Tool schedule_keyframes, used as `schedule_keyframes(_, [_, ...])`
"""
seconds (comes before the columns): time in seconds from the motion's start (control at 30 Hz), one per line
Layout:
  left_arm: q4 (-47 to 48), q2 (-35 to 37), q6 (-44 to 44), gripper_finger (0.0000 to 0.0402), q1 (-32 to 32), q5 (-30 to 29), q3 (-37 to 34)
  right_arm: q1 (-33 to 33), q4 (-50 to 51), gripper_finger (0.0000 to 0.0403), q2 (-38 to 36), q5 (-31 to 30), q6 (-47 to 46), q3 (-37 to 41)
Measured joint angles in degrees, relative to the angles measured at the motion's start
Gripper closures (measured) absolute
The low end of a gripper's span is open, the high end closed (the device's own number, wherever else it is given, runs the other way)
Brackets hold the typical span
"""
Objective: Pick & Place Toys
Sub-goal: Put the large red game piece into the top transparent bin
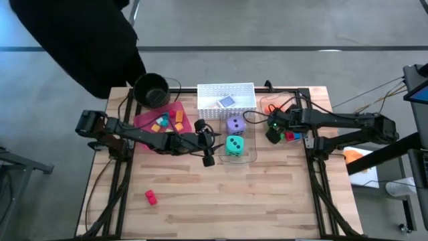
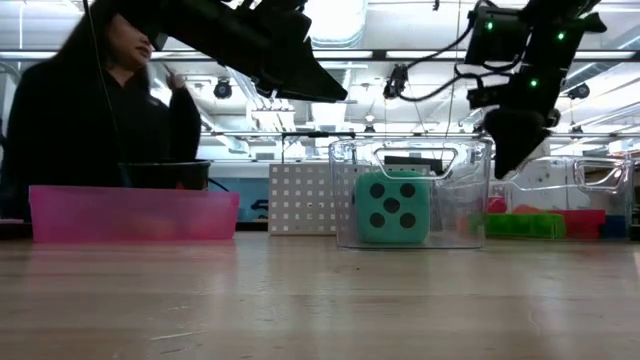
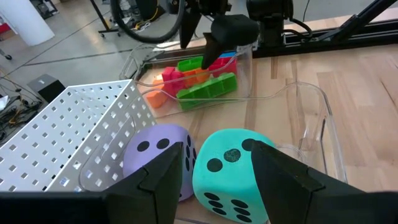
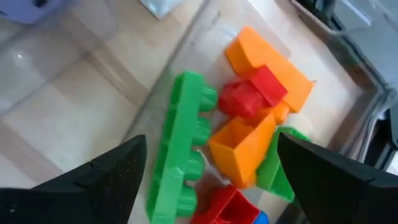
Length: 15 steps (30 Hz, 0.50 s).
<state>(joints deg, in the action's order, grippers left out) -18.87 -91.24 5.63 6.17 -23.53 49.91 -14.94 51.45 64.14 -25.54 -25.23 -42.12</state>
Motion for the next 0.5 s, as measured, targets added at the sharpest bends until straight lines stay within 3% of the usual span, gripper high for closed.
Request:
schedule_keyframes(0.17, [0.0, 0.0, 0.0, 0.0209, 0.0, 0.0, 0.0, 4.2, -1.26, 0.0043, 0.0, 0.04, 0.09, -1.93])
schedule_keyframes(0.5, [-0.9, 0.0, -0.11, 0.0209, -0.04, 0.0, -0.04, 20.83, -10.42, 0.0043, -0.02, 0.03, 0.41, -3.22])
